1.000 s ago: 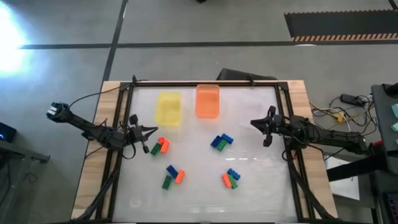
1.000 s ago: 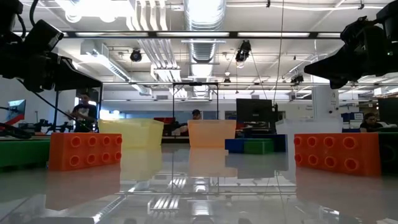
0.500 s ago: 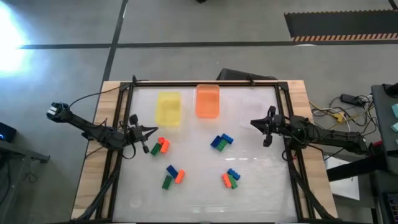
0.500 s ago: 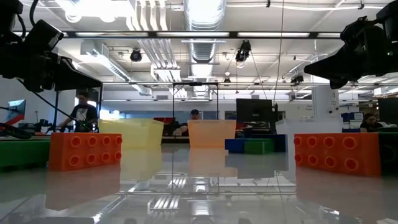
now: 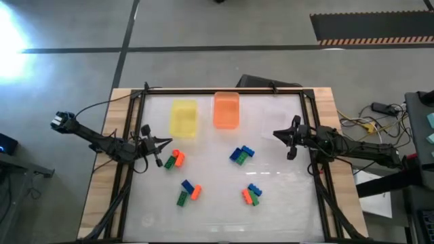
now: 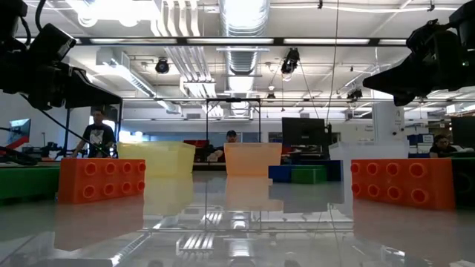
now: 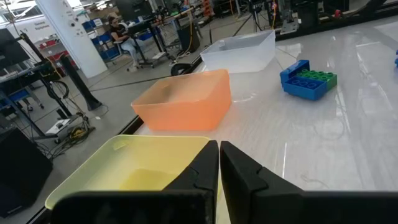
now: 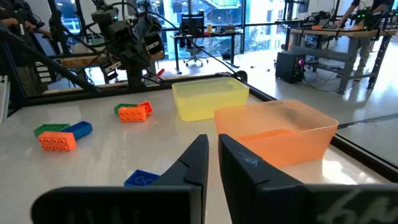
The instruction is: Sort & place blocks by color
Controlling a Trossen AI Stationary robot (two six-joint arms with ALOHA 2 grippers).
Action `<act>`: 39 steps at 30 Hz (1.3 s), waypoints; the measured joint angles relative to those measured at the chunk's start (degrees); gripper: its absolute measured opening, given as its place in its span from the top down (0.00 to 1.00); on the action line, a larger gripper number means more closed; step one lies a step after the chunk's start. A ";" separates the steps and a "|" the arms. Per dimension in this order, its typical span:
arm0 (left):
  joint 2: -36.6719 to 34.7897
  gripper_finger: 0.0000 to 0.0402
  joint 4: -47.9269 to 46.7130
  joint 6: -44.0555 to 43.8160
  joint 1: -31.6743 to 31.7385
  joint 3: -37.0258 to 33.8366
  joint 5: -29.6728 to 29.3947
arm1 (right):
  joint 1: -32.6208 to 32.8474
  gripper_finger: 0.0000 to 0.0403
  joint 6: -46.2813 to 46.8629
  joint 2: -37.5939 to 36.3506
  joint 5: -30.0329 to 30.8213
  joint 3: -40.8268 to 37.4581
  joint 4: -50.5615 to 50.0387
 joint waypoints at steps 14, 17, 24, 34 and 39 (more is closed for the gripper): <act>0.00 1.00 0.01 0.00 0.00 -0.01 0.01 | 0.00 0.93 0.00 0.02 0.01 0.01 0.00; 0.00 1.00 0.00 0.00 0.00 -0.02 0.02 | -0.01 0.93 0.00 0.02 0.00 0.00 -0.02; 0.00 1.00 0.00 0.00 0.00 -0.01 0.00 | 0.01 0.93 0.00 0.02 0.01 0.00 -0.02; 0.00 1.00 5.67 -15.53 -0.18 0.00 7.25 | 0.05 0.93 15.80 0.02 -2.83 -0.17 1.42; 0.09 1.00 20.79 -38.73 0.00 0.09 10.57 | 0.01 0.93 27.77 0.00 -3.09 -0.17 5.61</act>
